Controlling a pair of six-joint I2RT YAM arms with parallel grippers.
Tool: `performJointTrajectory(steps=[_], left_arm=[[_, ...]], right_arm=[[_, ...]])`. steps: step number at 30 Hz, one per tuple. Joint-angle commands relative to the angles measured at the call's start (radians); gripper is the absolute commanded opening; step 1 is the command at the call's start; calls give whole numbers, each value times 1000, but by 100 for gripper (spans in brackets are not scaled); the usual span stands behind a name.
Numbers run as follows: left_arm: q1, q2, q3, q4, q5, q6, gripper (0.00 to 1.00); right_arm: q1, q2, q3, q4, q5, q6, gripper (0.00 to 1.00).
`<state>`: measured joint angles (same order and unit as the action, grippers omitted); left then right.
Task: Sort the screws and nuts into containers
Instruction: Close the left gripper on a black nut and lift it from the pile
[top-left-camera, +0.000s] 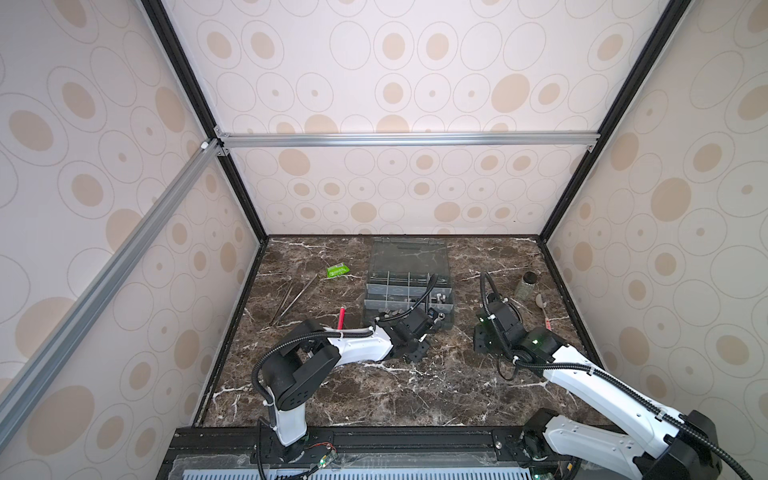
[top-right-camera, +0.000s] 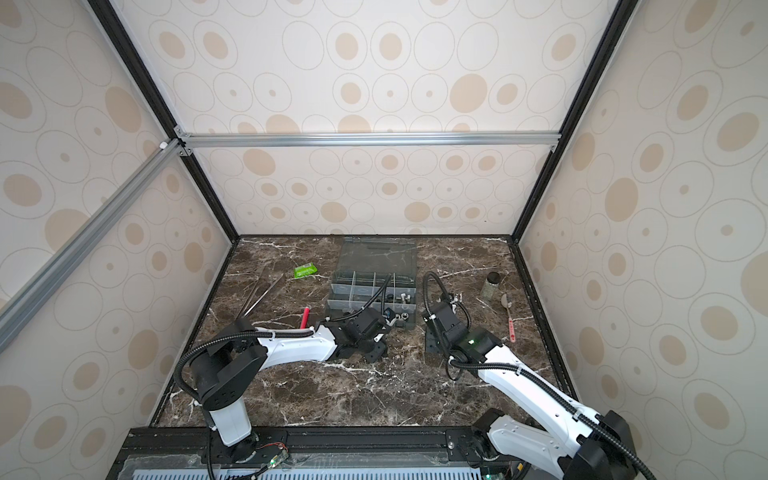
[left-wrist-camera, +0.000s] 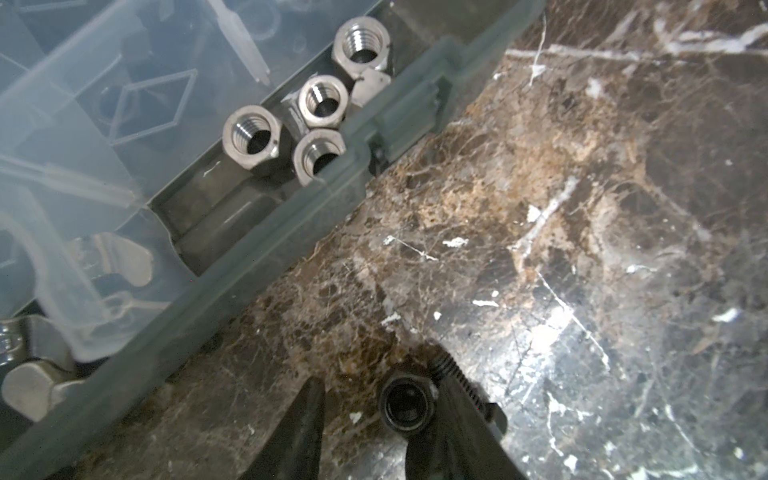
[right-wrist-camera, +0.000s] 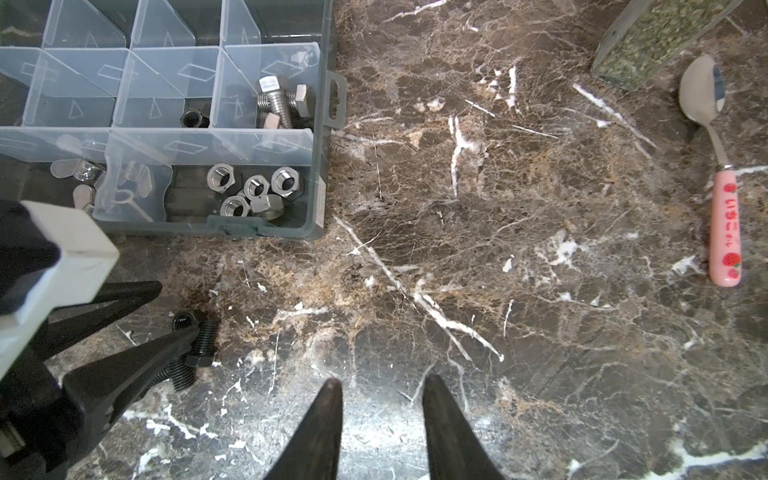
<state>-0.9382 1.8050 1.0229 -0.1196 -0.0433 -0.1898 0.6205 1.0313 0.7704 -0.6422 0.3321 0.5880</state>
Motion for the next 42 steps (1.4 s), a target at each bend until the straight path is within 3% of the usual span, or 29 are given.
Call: performJointTrajectory(steps=[1, 23, 42], left_arm=[[-11, 15, 27, -32, -13, 23, 45], [-11, 31, 29, -69, -47, 22, 43], [-11, 69, 29, -37, -8, 8, 31]], right_arm=[[-5, 4, -18, 3, 9, 18, 36], [-4, 29, -32, 27, -9, 22, 36], [-5, 54, -37, 55, -12, 25, 36]])
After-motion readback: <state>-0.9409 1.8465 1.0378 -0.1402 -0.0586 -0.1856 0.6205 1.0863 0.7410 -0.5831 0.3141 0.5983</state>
